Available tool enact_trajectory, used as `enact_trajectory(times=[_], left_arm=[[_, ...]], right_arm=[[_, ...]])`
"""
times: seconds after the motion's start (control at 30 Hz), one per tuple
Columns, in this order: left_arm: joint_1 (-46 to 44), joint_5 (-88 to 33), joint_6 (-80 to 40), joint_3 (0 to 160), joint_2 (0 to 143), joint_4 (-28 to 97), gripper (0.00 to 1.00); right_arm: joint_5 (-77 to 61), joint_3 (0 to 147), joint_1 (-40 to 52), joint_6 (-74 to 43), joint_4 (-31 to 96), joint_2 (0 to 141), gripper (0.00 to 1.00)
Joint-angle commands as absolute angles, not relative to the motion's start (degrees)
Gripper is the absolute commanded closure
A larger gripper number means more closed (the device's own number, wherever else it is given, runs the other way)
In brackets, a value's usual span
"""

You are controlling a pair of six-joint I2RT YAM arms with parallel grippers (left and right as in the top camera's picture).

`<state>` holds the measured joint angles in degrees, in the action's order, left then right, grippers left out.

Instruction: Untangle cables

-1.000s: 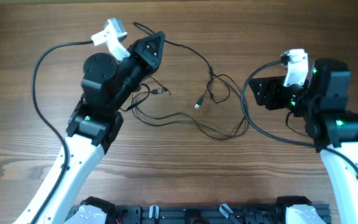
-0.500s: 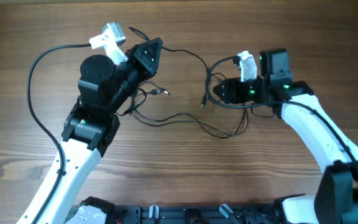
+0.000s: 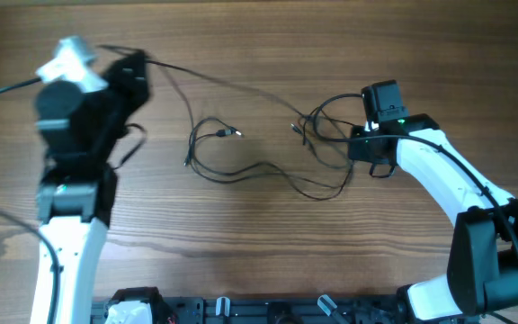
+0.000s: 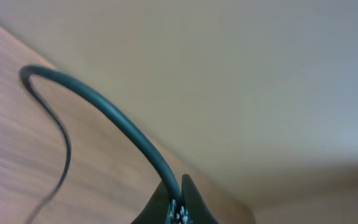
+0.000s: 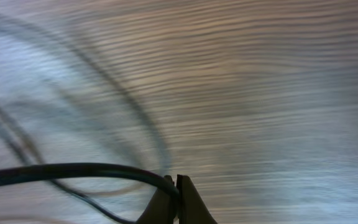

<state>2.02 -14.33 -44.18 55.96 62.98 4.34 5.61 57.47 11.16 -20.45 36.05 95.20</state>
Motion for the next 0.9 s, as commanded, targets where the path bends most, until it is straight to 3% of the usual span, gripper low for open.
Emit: enact_trajectory(times=[0.0, 0.1, 0.27, 0.37, 0.53, 0.7, 0.87], left_arm=[[9.3, -14.2, -42.44, 56.8, 59.05, 4.19, 0.96], [11.16, -15.9, -44.47, 56.8, 58.65, 4.16, 0.96], [8.86, -25.61, -47.59, 56.8, 60.71, 3.14, 0.96], [3.68, -35.57, -47.57, 56.8, 63.68, -2.46, 0.96], [-6.02, -40.23, -46.61, 56.8, 67.33, -7.51, 0.96], [-14.06, -40.23, -46.44, 56.8, 71.79, -7.29, 0.96], [-19.99, -40.25, -45.17, 56.8, 76.75, -6.92, 0.96]], right_arm=[[12.43, 57.3, 9.52, -24.56, 36.8, 95.74, 0.96], [11.05, 57.32, 9.34, -25.54, 36.88, 95.72, 0.96], [-4.29, 57.43, 9.37, -16.95, 35.86, 95.15, 0.93], [-16.71, 58.72, 9.41, -12.8, 36.29, 92.92, 0.71], [-23.29, 61.65, 9.45, -11.99, 36.93, 84.68, 0.35], [-31.0, 62.48, 9.45, -7.01, 35.27, 75.22, 0.26], [-43.11, 62.43, 9.47, -1.45, 35.27, 72.77, 0.25]])
